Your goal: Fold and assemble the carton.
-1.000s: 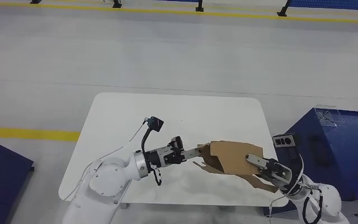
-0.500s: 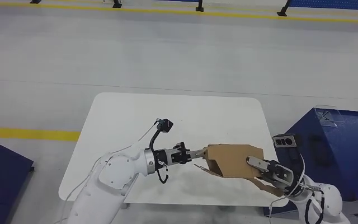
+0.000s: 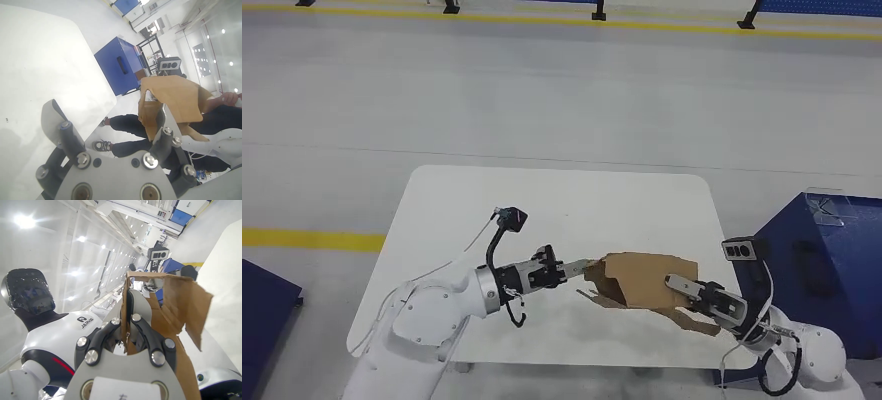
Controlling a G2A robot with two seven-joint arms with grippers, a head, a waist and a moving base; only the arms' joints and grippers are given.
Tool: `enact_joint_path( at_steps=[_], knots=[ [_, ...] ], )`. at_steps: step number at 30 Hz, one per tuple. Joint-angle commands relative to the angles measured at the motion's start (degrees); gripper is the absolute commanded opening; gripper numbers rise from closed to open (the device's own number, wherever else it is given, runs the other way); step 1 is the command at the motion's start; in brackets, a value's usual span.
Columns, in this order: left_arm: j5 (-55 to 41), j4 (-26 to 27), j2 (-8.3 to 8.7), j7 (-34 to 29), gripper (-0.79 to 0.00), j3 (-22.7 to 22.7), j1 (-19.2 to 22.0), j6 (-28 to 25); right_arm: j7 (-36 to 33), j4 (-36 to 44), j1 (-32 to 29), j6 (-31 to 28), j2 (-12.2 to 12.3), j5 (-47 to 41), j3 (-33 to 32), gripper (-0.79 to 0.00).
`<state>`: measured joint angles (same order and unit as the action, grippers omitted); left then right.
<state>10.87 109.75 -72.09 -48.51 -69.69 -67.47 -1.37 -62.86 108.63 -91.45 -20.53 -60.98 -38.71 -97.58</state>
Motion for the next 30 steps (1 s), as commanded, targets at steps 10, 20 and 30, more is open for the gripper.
enact_joint_path(
  at_steps=[10, 20, 30],
  knots=[
    [7.34, 10.26, 0.9, 3.01, 0.0, -0.13, -6.0, 0.0, -0.08, -0.38, 0.21, -1.93, 0.08, 2.45, 0.9, -0.785],
    [10.74, 8.14, 0.7, 0.96, 0.0, 4.41, -1.78, 6.13, -0.51, -0.02, -0.18, -1.88, 0.21, 1.65, 0.89, -0.785],
    [8.72, 7.11, 0.95, 1.03, 0.0, 3.47, -1.0, 5.73, 0.71, 0.28, 0.43, -2.01, 0.25, 1.19, 1.02, -0.785]
  ],
)
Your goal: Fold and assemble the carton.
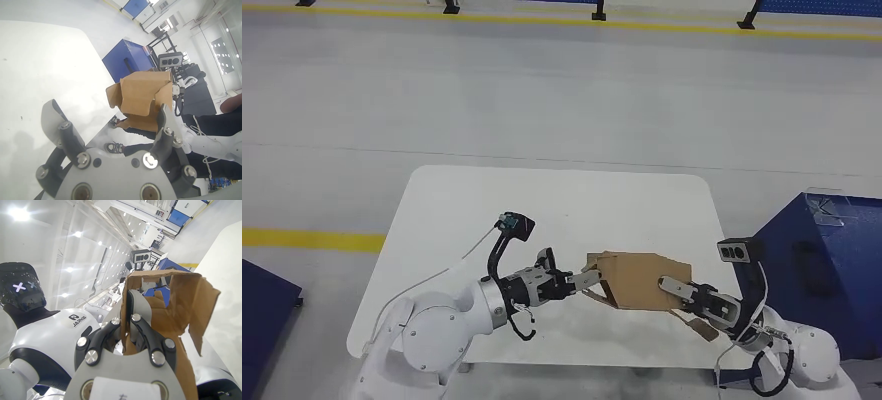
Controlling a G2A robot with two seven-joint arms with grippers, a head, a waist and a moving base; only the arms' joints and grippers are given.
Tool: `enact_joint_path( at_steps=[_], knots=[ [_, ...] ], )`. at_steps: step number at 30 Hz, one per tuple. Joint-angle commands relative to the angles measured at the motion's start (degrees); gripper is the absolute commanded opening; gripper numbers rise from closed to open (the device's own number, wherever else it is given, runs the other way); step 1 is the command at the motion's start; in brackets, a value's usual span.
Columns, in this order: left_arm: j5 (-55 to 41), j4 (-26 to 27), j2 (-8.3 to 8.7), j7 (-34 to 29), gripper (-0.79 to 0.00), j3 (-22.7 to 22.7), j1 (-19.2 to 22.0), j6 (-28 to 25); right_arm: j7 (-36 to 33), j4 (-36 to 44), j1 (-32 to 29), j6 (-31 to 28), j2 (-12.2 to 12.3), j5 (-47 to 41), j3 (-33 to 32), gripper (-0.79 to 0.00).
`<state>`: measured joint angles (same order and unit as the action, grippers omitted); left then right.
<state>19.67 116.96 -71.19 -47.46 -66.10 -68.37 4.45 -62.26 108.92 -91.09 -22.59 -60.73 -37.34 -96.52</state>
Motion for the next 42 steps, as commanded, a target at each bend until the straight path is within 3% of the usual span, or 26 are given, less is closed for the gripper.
enact_joint_path(
  at_steps=[1, 9, 20, 28, 31, 36, 42],
  knots=[
    [-0.31, -0.35, 0.09, -0.05, 0.0, -0.26, -0.19, -0.12, 0.19, 0.06, 0.12, 0.14, 0.01, -0.47, -0.06, -0.785],
    [-2.25, -1.82, 0.28, -0.53, 0.0, -0.16, 0.24, -1.34, 0.09, 1.16, -0.19, 0.23, 0.04, -0.32, 0.51, -0.785],
    [-0.94, 1.53, 0.55, 0.87, 0.0, 1.02, -0.3, -3.09, 1.5, 0.84, -0.42, -1.13, 0.06, 4.6, 2.16, -0.785],
    [0.06, 1.14, 0.53, 1.0, 0.0, 3.01, 0.8, -3.2, 2.2, 0.67, -0.29, -0.01, 0.11, 3.66, 2.67, -0.785],
    [-0.17, 1.39, 0.56, 2.41, 0.0, 2.48, 0.78, -3.33, 2.9, -0.72, 0.81, 2.5, 0.08, -0.49, 2.76, -0.785],
    [-0.35, 4.95, 1.17, 4.78, 0.0, -1.13, -2.83, -5.22, 2.48, -4.08, 3.55, 9.78, 0.13, -9.23, 2.29, -0.785],
    [-0.8, 7.11, 1.87, 2.04, 0.0, -3.03, -5.68, -6.99, -0.64, -6.72, 5.97, 17.74, 0.29, -15.77, 2.25, -0.785]
  ],
)
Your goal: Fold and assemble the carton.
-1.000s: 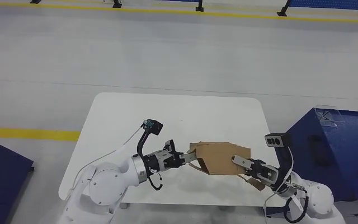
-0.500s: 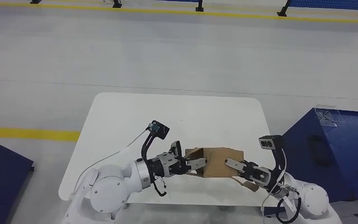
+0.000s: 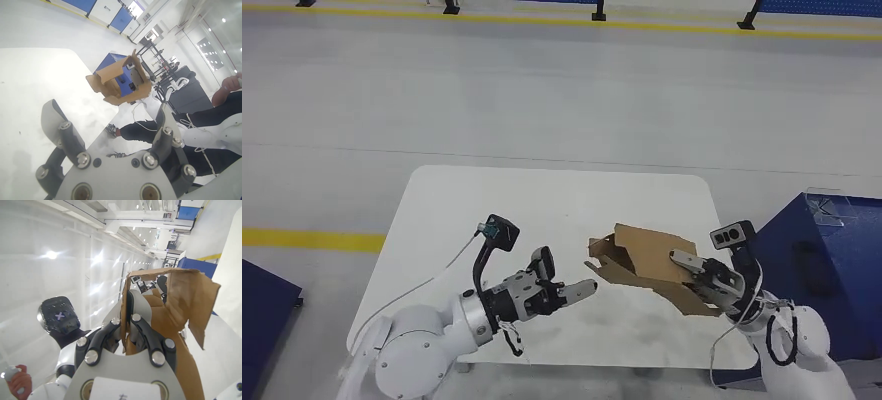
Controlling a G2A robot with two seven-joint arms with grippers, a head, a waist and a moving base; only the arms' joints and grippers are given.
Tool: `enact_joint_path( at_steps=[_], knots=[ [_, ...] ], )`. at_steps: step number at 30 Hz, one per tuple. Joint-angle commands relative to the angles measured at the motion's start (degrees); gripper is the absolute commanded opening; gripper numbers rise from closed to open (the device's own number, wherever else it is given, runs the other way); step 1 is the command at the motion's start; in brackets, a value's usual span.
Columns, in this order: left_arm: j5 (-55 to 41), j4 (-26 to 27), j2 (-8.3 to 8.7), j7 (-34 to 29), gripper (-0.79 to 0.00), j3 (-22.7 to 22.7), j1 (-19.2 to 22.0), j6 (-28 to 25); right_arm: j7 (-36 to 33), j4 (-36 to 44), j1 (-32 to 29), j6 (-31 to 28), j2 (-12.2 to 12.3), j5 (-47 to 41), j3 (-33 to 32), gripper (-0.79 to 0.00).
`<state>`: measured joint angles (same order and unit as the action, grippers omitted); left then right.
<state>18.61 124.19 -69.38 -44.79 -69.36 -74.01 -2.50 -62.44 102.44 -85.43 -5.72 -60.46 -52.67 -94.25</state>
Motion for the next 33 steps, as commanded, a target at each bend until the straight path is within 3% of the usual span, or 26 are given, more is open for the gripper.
enact_joint_path(
  at_steps=[1, 8, 21, 33],
  knots=[
    [0.6, -0.4, 0.09, -0.94, 0.0, 0.61, 0.1, 0.04, -0.77, -0.46, 0.53, 1.34, 0.05, -0.56, 0.0, -0.785],
    [1.98, -3.33, -0.25, 0.89, 0.0, 3.95, 2.69, 0.82, -1.78, 0.31, 0.39, 0.24, -0.05, 1.65, 1.62, -0.785],
    [1.08, -8.68, -1.05, -1.53, 0.0, 9.25, 9.13, 4.87, -4.34, 2.7, -2.25, -1.78, -0.06, 1.85, 1.41, -0.785],
    [2.29, -9.31, -1.47, -1.08, 0.0, 12.27, 11.35, 5.43, -4.42, 2.22, -2.43, -0.5, -0.09, 1.06, 1.77, -0.785]
  ],
)
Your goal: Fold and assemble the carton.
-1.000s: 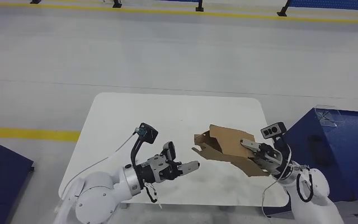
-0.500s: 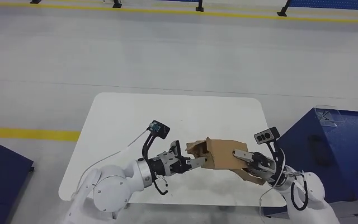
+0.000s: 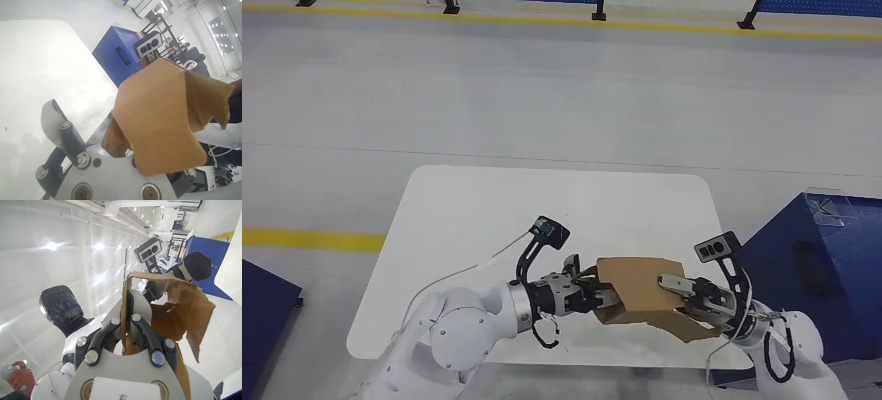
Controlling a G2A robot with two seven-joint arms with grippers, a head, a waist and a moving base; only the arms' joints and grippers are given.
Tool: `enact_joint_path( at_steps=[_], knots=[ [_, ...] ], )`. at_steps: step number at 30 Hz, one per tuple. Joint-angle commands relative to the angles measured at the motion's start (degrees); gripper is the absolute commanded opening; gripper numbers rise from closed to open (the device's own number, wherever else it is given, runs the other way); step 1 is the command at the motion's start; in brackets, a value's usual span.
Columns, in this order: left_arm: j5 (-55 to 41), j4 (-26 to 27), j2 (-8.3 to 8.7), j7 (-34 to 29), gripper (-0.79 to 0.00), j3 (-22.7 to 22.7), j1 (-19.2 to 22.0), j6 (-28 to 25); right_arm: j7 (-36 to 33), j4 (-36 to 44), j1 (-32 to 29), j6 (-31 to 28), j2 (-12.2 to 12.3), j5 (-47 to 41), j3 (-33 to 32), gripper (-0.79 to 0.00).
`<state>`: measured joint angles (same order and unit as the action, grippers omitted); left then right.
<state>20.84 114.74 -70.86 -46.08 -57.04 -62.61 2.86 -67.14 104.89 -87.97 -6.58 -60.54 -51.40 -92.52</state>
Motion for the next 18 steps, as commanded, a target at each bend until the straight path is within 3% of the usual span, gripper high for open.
enact_joint_path(
  at_steps=[1, 12, 18],
  knots=[
    [0.17, 0.35, 0.05, 0.36, 0.0, -0.25, -0.2, 0.12, 0.61, -0.59, 0.33, 1.03, -0.01, -0.61, 0.06, -0.785],
    [7.11, 8.65, 1.56, 5.05, 0.0, -6.24, -7.83, -2.74, -0.16, -7.11, 5.7, 23.2, 0.37, -10.98, 1.92, -0.785],
    [17.86, 11.71, 1.95, 8.63, 0.0, -6.22, -11.01, 0.06, -2.24, -9.08, 7.27, 28.2, 0.53, -11.83, 3.64, -0.785]
  ],
)
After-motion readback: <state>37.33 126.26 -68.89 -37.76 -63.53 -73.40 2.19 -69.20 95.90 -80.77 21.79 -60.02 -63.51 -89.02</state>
